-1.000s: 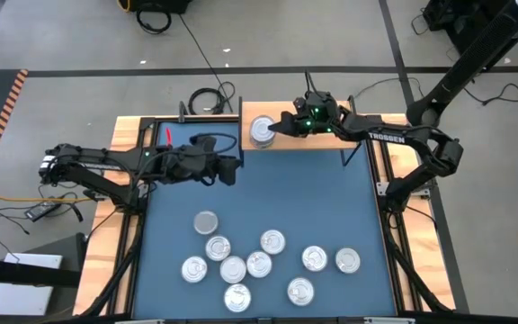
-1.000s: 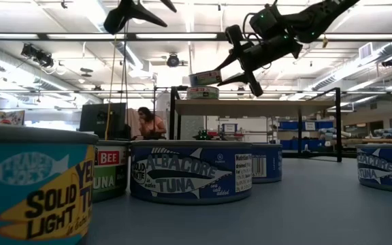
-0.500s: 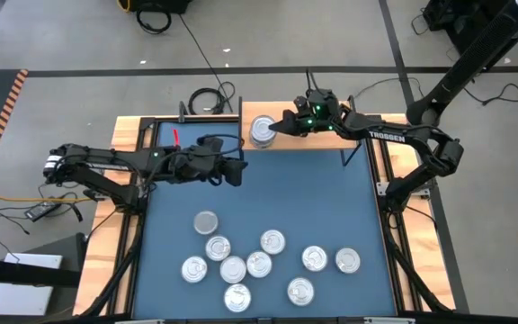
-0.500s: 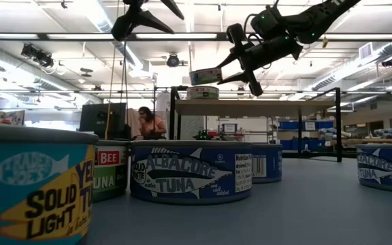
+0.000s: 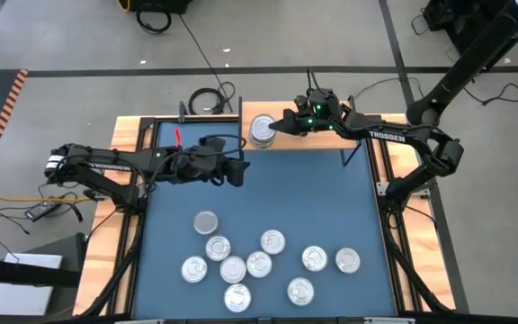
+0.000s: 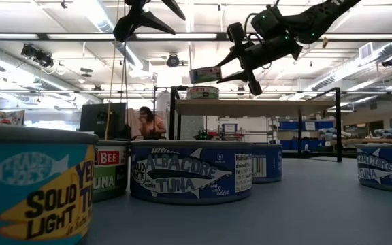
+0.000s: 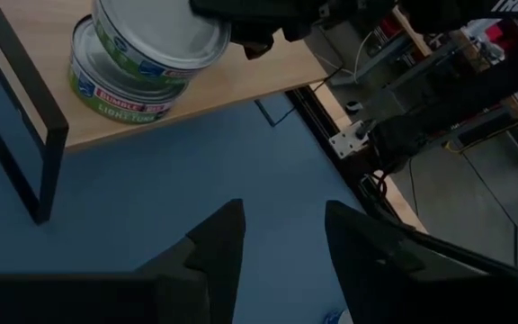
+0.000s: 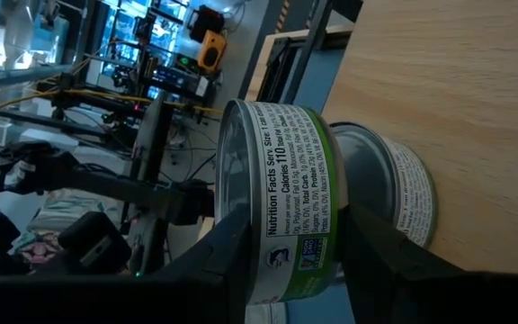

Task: Stack canned seafood by type on shelf
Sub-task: Stack the green tuna can on top of the green tuna can on the shelf

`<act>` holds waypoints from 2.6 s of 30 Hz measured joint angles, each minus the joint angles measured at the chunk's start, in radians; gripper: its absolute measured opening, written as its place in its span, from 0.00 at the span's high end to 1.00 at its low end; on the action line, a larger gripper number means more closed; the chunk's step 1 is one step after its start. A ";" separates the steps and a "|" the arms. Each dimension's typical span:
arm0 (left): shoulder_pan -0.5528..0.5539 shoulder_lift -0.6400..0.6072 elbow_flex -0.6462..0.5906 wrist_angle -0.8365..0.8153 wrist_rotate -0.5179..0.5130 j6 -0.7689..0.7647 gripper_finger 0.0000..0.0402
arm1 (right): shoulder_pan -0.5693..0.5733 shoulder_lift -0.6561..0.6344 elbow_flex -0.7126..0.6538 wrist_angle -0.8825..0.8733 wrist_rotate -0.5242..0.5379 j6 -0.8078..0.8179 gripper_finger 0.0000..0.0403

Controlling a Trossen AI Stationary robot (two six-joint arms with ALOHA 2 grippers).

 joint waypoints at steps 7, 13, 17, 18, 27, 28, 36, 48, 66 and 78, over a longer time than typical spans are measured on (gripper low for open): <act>0.000 0.000 0.000 -0.001 0.000 0.001 0.59 | 0.007 0.060 0.045 0.012 -0.014 0.012 0.67; 0.000 0.000 0.000 0.007 0.017 0.001 0.59 | 0.007 0.049 0.085 -0.002 -0.010 0.009 0.67; 0.000 0.000 0.000 0.006 0.027 0.000 0.59 | -0.006 0.037 0.086 -0.048 -0.023 -0.001 0.67; 0.000 0.000 0.000 0.007 0.027 0.001 0.59 | -0.007 0.040 0.086 -0.074 -0.025 -0.013 0.67; 0.006 0.000 0.000 0.008 0.020 0.009 0.59 | -0.005 0.048 0.084 -0.111 -0.039 -0.049 0.67; 0.006 0.000 0.000 0.008 0.020 0.014 0.59 | -0.005 0.048 0.084 -0.098 -0.043 -0.043 0.67; 0.006 0.000 0.000 0.008 0.019 0.017 0.59 | 0.011 0.048 0.084 -0.087 -0.057 -0.040 0.67; 0.006 0.000 0.000 0.007 0.019 0.017 0.59 | 0.028 0.114 0.084 -0.016 -0.078 -0.014 0.67; 0.013 0.000 0.000 0.024 0.032 0.020 0.59 | -0.008 0.080 0.084 -0.052 -0.099 -0.036 0.67; 0.019 -0.001 0.000 0.024 0.038 0.022 0.59 | -0.031 0.080 0.084 -0.074 -0.112 -0.040 0.67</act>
